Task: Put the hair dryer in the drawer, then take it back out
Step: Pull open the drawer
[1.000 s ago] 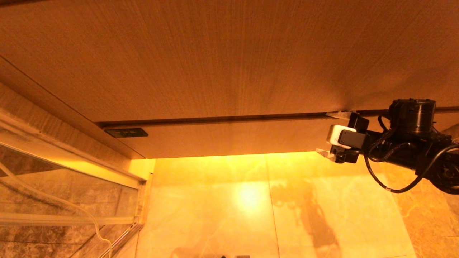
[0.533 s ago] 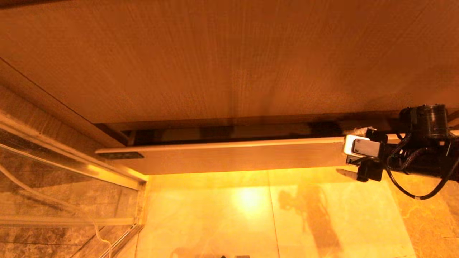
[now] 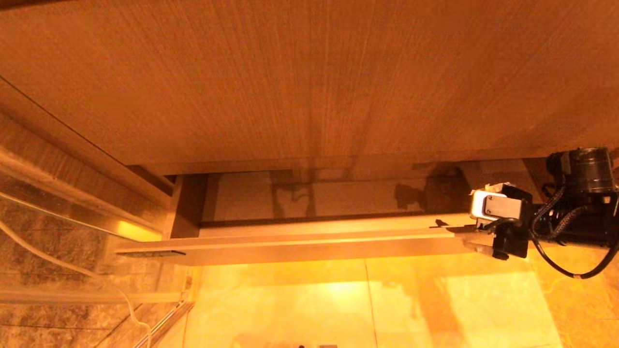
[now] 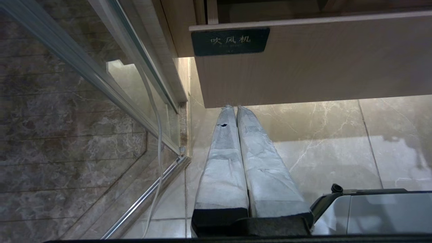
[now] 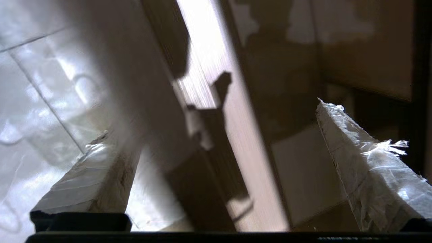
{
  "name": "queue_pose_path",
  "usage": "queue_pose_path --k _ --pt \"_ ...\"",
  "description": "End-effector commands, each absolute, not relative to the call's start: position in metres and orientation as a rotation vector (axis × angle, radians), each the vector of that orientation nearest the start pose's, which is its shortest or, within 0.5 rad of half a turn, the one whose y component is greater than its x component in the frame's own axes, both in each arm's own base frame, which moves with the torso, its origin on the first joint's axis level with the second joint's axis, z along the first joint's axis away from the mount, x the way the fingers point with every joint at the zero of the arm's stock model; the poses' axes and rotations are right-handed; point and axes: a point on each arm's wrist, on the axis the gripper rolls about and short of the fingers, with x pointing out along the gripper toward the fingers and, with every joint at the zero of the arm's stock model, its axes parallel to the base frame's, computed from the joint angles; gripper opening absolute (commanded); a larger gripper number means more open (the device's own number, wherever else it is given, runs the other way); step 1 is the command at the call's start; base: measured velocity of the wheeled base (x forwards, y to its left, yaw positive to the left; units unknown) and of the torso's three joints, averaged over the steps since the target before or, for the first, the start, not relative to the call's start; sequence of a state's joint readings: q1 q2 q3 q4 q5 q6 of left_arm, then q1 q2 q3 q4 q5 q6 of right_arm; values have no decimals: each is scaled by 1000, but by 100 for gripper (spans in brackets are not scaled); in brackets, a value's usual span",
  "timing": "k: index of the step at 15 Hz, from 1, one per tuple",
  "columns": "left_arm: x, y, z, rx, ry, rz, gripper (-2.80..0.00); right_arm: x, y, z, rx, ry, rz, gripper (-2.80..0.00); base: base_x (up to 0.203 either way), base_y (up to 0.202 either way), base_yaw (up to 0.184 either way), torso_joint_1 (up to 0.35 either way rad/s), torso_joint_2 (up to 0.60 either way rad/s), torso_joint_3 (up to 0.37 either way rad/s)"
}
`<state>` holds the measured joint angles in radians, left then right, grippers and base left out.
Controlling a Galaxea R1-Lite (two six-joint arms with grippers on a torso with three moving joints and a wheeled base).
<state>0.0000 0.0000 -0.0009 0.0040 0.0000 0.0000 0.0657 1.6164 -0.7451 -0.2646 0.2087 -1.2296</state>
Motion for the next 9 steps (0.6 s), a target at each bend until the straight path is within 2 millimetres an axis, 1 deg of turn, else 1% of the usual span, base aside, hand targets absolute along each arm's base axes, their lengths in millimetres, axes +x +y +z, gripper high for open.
queue_pose_path --k 1,3,6,7,9 --pt "-23 0 75 -1 2 0 -280 243 21 174 -1151 328 588 0 0 0 0 0 0 0" --pt "-23 0 75 0 3 0 -280 211 19 191 -1141 343 593 0 0 0 0 0 0 0" --pt "-23 0 75 0 2 0 -280 170 13 210 -1121 388 591 0 0 0 0 0 0 0" --pt "-23 0 75 0 2 0 -280 160 9 215 -1116 397 572 0 0 0 0 0 0 0" --pt "-23 0 75 0 2 0 -280 150 3 224 -1083 415 519 0 0 0 0 0 0 0"
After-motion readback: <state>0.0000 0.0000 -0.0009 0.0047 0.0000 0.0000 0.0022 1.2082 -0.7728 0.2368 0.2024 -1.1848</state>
